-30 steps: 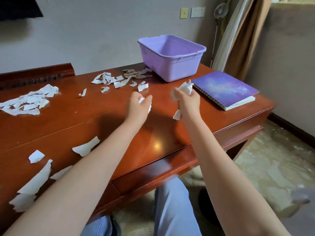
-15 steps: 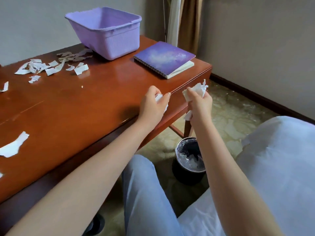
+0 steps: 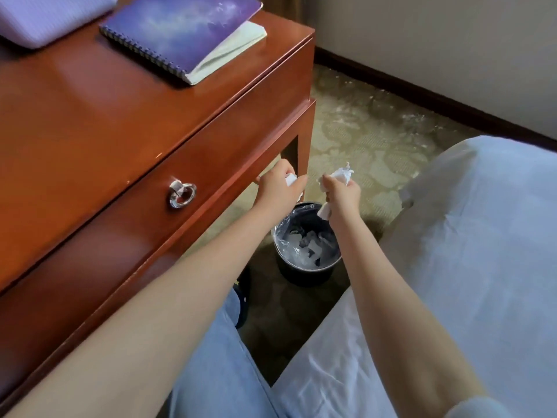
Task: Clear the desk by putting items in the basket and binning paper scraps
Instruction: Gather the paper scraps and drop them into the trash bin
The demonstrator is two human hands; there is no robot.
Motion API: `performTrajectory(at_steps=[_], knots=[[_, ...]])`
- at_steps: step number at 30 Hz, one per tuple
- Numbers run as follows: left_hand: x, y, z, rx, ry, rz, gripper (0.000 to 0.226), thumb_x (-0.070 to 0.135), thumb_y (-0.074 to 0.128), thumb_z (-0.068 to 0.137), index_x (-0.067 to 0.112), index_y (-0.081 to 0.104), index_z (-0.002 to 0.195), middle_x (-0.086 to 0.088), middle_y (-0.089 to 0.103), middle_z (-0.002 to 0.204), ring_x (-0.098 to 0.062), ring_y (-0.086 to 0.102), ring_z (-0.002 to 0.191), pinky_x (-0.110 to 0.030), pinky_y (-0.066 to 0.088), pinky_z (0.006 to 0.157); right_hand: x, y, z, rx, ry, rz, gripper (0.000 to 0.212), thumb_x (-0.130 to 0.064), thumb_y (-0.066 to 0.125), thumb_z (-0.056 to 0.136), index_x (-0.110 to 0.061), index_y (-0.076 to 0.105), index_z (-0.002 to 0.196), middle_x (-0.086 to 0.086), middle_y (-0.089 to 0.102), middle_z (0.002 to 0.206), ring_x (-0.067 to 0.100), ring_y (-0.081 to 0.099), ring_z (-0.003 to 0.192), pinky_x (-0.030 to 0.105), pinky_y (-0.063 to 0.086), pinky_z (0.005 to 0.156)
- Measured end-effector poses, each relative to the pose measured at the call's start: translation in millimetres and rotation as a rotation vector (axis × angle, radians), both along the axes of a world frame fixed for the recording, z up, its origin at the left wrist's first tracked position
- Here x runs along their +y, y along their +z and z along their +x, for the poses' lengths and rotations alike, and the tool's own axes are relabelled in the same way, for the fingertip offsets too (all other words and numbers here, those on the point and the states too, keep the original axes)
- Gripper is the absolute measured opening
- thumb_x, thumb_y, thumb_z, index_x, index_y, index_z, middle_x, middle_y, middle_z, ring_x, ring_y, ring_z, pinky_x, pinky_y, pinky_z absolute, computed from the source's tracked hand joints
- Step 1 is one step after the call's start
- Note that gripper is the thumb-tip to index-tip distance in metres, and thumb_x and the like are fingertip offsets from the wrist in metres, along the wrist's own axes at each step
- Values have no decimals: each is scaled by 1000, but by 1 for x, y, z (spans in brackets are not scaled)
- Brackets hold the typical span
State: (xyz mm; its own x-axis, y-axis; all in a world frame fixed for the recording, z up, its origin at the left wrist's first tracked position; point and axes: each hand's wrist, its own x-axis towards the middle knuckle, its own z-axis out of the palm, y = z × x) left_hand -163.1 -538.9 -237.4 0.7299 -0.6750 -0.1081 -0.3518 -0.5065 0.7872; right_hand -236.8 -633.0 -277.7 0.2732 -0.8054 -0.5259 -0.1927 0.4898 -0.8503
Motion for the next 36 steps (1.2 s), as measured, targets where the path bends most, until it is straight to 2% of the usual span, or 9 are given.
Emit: performTrajectory(at_steps=[3,10,18,20,22,24,29,32,36], knots=[[-18,-32,4,65,-1,116,23,30,55,92,12,42,86,-9,49,99,-17,44,79,-22,29,53,-15,-35,-1,116,4,93,8,-11,62,82,-13,55,85,0,52,73,13,49,65,27,41,67],[-42,-104,19,212,58,264,17,27,54,93,11,49,90,-1,50,101,-15,44,93,-26,34,75,-39,-106,3,309,90,274,27,-12,62,85,-5,53,109,7,57,94,25,57,93,31,46,78],[-56,-158,36,261,23,415,14,19,43,96,9,52,93,-6,48,100,-25,47,86,-28,38,72,-46,-168,29,222,110,434,39,-8,49,94,4,49,131,19,52,138,25,57,106,24,46,65],[-58,-166,38,303,32,429,13,17,42,96,10,52,93,-8,51,100,-27,50,84,-30,41,71,-54,-172,41,439,235,476,46,-23,50,98,0,43,137,13,47,142,25,50,125,25,45,80],[-61,-170,39,337,40,437,12,15,40,95,11,50,91,-11,54,101,-27,51,83,-31,42,70,-59,-177,44,460,33,561,52,-30,50,99,-5,36,143,6,40,148,21,39,135,27,38,97],[-63,-173,39,362,33,459,14,14,37,95,12,50,93,-13,56,108,-27,52,83,-32,43,71,-60,-189,45,467,97,469,58,-25,49,99,-9,26,148,4,31,154,22,29,141,29,30,108],[-69,-175,36,508,86,439,18,12,34,98,10,51,105,-15,58,112,-24,64,77,-30,54,63,-51,-193,47,239,37,717,32,-23,50,95,-7,48,123,17,57,105,31,61,84,43,56,75],[-69,-172,35,556,88,448,17,17,35,99,11,50,105,-11,55,106,-25,63,90,-39,55,86,-49,-200,42,159,13,691,34,-21,51,95,-10,47,127,17,48,122,34,56,109,48,52,91],[-68,-169,38,550,51,470,13,19,38,99,13,48,95,-9,52,101,-25,59,92,-37,52,87,-52,-199,42,213,25,685,23,-25,52,94,-11,51,113,12,47,106,32,51,113,48,51,89]])
